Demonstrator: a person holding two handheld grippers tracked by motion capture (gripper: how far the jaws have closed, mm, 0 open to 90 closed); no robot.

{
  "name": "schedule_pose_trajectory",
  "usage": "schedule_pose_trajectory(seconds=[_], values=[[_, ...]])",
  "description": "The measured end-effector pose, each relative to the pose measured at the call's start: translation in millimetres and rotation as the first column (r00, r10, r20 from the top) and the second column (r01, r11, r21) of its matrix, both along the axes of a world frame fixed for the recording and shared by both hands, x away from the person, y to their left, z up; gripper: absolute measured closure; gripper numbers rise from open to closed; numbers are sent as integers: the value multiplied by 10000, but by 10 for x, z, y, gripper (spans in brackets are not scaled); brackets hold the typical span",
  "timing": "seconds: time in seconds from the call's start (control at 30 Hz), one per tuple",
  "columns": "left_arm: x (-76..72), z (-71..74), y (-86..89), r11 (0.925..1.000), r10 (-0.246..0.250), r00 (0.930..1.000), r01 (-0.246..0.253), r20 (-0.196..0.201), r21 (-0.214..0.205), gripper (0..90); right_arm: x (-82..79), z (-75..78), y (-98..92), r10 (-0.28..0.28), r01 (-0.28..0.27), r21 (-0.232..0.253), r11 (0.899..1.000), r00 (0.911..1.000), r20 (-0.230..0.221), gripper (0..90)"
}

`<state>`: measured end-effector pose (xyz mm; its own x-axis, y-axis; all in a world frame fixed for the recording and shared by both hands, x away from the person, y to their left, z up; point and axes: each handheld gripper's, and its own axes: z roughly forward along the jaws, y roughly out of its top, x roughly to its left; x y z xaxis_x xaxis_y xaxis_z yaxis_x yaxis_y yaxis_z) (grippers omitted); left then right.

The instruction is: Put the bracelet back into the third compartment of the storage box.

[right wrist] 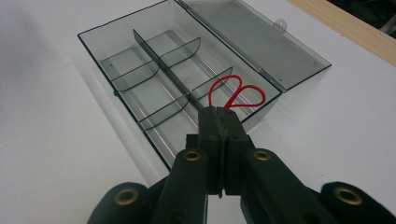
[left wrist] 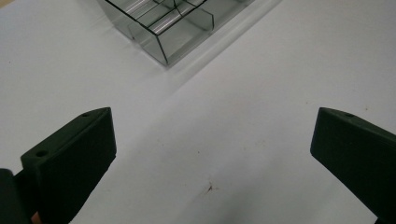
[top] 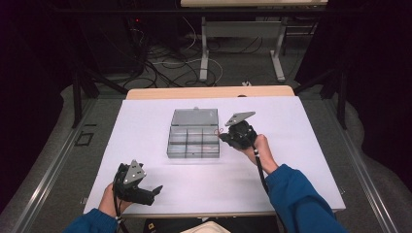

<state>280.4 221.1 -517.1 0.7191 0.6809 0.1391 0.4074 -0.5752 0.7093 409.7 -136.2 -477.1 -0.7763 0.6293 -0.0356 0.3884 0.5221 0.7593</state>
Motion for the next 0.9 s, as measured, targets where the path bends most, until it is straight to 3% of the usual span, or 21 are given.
schedule_pose_trajectory(seconds=[0.03,0.3,0.83,0.87,0.9], values=[[3,1,2,10000,3,10000,-3,29,25,2,6,10,13,35,-37,-84,10000,9998,-178,900],[3,-2,3,10000,25,10000,-25,22,-12,2,95,-64,105,11,-15,-338,9994,9999,-107,900],[-8,-7,5,9999,52,10000,-52,-22,-110,2,248,-133,270,-49,28,-436,9990,9988,-479,900],[-8,-7,5,9999,52,10000,-52,-22,-110,2,256,-148,288,-112,102,-256,9996,9992,-396,900],[-7,-5,7,10000,35,10000,-35,11,-64,2,261,-144,299,-139,119,-420,9990,9987,-489,900]])
